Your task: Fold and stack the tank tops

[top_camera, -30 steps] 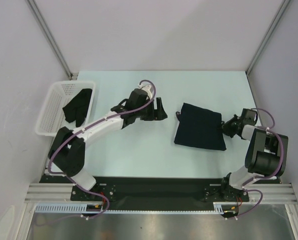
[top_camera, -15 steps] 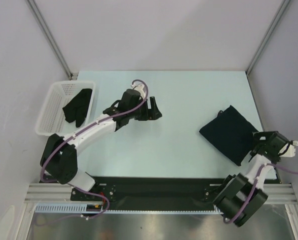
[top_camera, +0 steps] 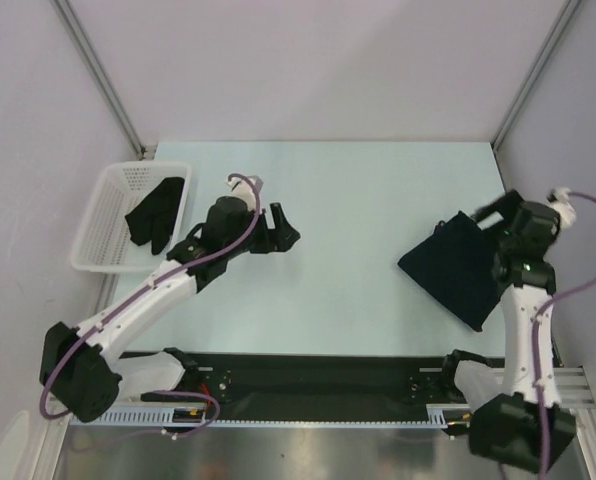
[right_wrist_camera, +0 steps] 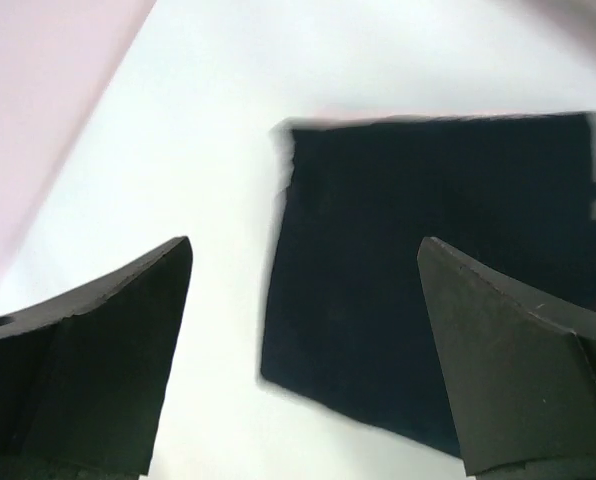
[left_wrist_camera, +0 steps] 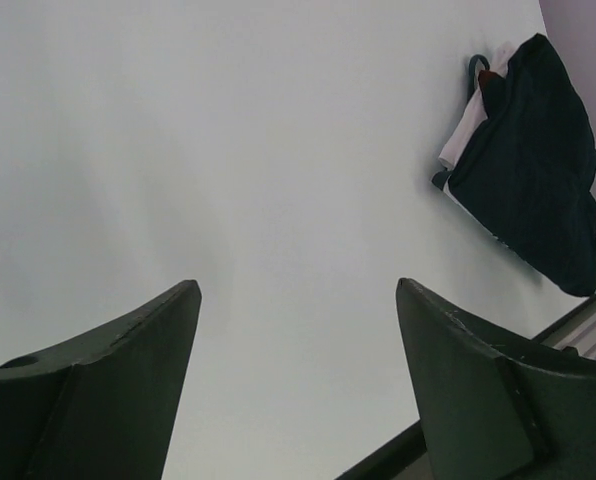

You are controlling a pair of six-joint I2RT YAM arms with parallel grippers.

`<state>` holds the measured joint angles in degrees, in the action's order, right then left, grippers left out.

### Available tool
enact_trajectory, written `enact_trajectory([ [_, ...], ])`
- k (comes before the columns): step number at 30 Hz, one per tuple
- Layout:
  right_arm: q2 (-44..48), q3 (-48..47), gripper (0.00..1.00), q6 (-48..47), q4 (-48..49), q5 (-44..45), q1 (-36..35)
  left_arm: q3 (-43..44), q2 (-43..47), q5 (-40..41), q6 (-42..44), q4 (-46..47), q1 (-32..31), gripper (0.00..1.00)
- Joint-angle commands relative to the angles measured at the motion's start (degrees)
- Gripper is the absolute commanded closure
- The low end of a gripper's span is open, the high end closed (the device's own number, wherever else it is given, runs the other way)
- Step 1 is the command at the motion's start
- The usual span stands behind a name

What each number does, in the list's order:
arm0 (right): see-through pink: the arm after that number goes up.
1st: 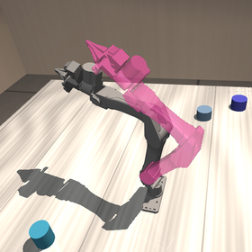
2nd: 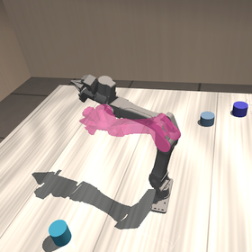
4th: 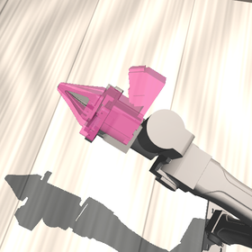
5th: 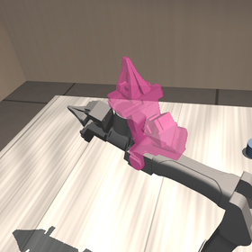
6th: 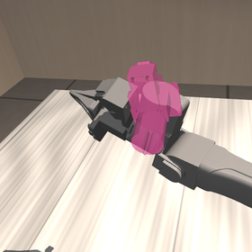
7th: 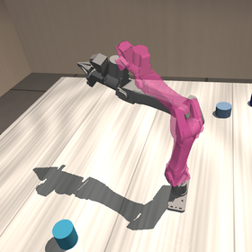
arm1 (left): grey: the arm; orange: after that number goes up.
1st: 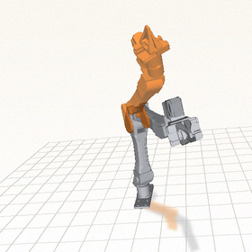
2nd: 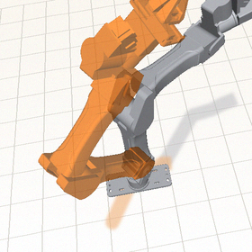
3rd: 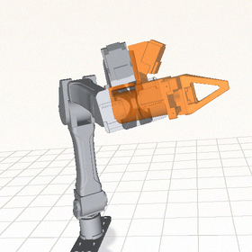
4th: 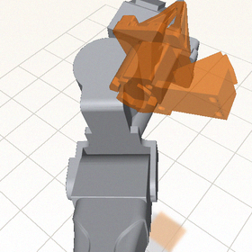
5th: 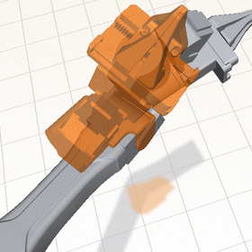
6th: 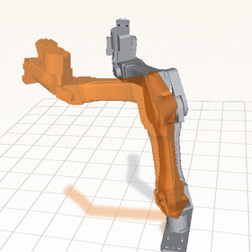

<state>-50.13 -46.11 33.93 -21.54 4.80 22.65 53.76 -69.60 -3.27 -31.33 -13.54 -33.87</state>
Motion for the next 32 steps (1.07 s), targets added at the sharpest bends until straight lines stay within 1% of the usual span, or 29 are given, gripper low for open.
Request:
enact_trajectory([
  [1,-7.5,-8.3,0.0,-8.7,-4.0,0.2,-17.0,-3.2,6.7,5.7,1.9,0.3,0.7,0.15],
  [3,-9.1,-9.2,0.0,-9.6,-4.0,1.5,-23.9,-6.0,10.3,8.2,2.2,-0.5,1.3,0.14],
  [4,-8.6,-7.8,0.0,-10.1,-2.2,0.9,-27.0,-7.0,11.5,9.0,2.2,-1.0,1.5,0.14],
  [5,-8.0,-6.0,0.0,-10.8,3.1,-1.5,-33.2,-9.3,13.9,9.7,2.2,-1.6,1.6,0.11],
  [6,-7.4,-4.0,0.0,-11.5,5.9,-2.6,-35.8,-10.5,15.1,10.7,2.3,-1.8,1.7,0.05],
  [7,-6.5,0.0,0.0,-12.5,8.7,-3.4,-39.0,-12.2,16.3,11.7,1.4,-1.8,1.7,0.0],
  [8,-6.3,1.7,0.0,-13.0,11.0,-2.5,-44.1,-15.8,17.7,11.4,0.8,-1.2,1.7,0.0],
  [9,-6.4,3.4,0.0,-13.3,14.6,-1.4,-46.9,-17.7,20.2,10.5,0.6,0.9,1.7,0.0],
  [12,-8.5,7.0,0.0,-13.9,19.2,1.4,-53.0,-23.7,24.7,8.5,1.1,3.3,1.7,0.0],
  [13,-9.2,7.7,0.0,-13.4,20.0,1.9,-53.6,-24.9,25.7,8.5,1.4,3.8,1.7,0.0],
  [15,-11.0,11.6,0.0,-13.5,25.5,1.4,-54.7,-29.3,28.5,8.0,3.9,7.1,1.7,0.0],
  [16,-11.0,15.7,0.0,-13.5,30.6,2.2,-55.2,-33.7,29.3,6.6,5.6,9.6,1.6,0.0],
  [17,-11.2,17.1,0.0,-12.9,32.9,1.2,-55.3,-35.8,30.6,5.9,7.5,14.6,1.6,0.0],
  [18,-10.8,17.0,0.0,-12.3,32.6,0.3,-55.1,-37.3,31.2,6.2,9.4,16.2,1.6,0.0],
  [20,-10.4,19.5,0.0,-13.4,36.6,0.0,-56.1,-36.8,33.1,3.7,9.3,15.7,1.4,0.0],
  [22,-10.4,21.0,0.0,-12.8,38.6,1.0,-57.0,-38.0,34.6,3.7,10.2,17.7,0.9,0.0],
  [23,-10.8,21.4,0.0,-13.1,39.9,0.0,-57.0,-38.5,35.4,2.3,10.2,18.1,0.9,0.0],
  [28,-12.9,20.4,0.0,-12.6,39.5,1.0,-57.2,-37.6,34.8,3.0,10.2,16.6,0.9,0.0],
  [31,-14.5,19.1,0.0,-11.6,37.4,3.8,-57.3,-37.2,33.8,3.1,10.2,16.5,0.9,0.0],
  [32,-15.0,18.6,0.0,-11.3,35.4,6.6,-57.4,-37.1,33.7,3.1,10.2,16.4,0.9,0.0],
])
